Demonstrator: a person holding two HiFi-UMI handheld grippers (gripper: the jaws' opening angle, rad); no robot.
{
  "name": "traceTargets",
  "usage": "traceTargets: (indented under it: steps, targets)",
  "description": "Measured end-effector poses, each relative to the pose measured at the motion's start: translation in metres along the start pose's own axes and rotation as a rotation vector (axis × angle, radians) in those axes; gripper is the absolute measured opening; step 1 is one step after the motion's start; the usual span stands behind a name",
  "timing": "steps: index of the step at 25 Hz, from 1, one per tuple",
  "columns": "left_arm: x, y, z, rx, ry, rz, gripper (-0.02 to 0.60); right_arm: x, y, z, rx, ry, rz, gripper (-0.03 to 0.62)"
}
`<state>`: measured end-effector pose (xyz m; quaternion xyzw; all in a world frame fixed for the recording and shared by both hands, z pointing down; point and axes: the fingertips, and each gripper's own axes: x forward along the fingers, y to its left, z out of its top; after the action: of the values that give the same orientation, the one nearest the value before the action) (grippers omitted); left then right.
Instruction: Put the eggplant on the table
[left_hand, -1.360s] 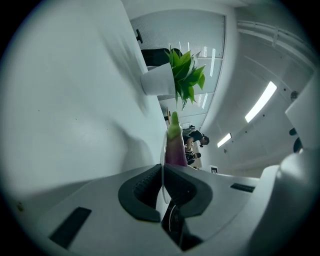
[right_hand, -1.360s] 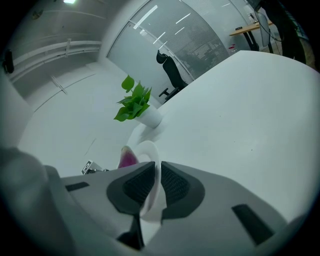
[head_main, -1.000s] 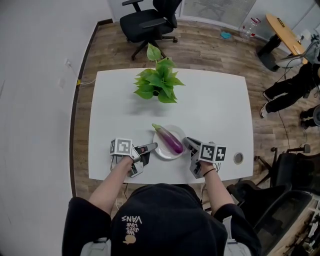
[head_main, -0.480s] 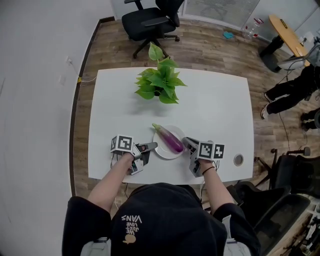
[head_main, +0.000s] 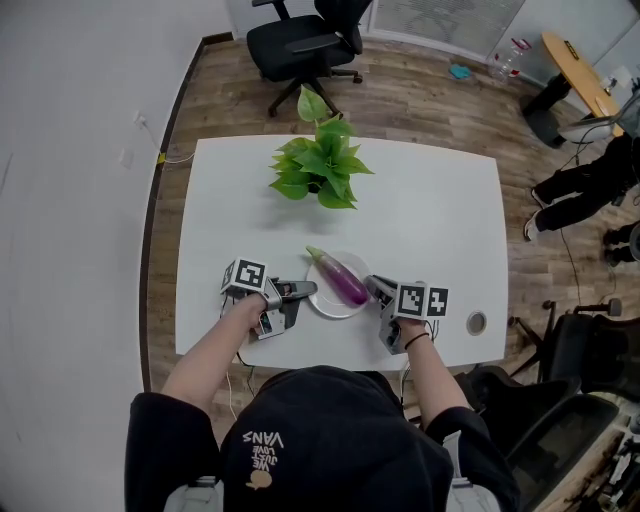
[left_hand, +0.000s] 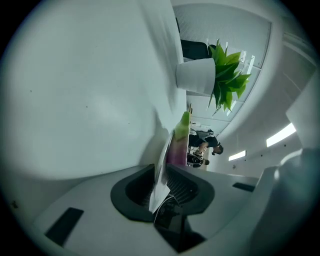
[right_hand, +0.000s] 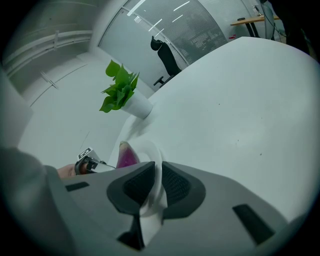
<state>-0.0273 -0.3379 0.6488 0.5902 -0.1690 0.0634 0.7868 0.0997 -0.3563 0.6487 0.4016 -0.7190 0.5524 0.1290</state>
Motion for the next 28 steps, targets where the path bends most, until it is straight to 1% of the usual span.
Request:
traceTargets:
  steps: [3,6,9,12,15,17,22,25,28]
  targets:
    - [0.002,0.002,-0.002,0.008,0.052,0.047,0.066,0.000,-0.001,0.000,0.001,0.007,0.005,0.048]
    - [0.004,0.004,-0.003,0.055,0.095,0.115,0.066,0.001,-0.002,0.000,0.007,0.010,0.008,0.048]
    - [0.002,0.004,0.000,0.086,0.088,0.156,0.069,0.001,-0.001,0.002,0.013,0.006,0.008,0.048]
    - [0.001,0.003,0.001,0.106,0.090,0.176,0.084,0.002,-0.001,0.002,0.015,0.009,0.001,0.048]
    - [-0.002,0.004,0.003,0.140,0.105,0.206,0.107,0.003,-0.004,0.002,0.021,0.012,-0.023,0.048]
    - [-0.005,0.004,0.005,0.153,0.106,0.215,0.112,0.004,-0.006,0.002,0.013,0.015,-0.043,0.048]
    - [-0.008,0.004,0.006,0.143,0.087,0.197,0.114,0.002,-0.006,0.007,-0.008,0.000,-0.064,0.051]
    - [-0.008,0.004,0.006,0.152,0.088,0.196,0.114,-0.001,-0.005,0.010,-0.010,-0.011,-0.064,0.087]
    - [-0.008,0.004,0.006,0.162,0.081,0.204,0.114,-0.002,-0.004,0.010,-0.018,-0.012,-0.064,0.091]
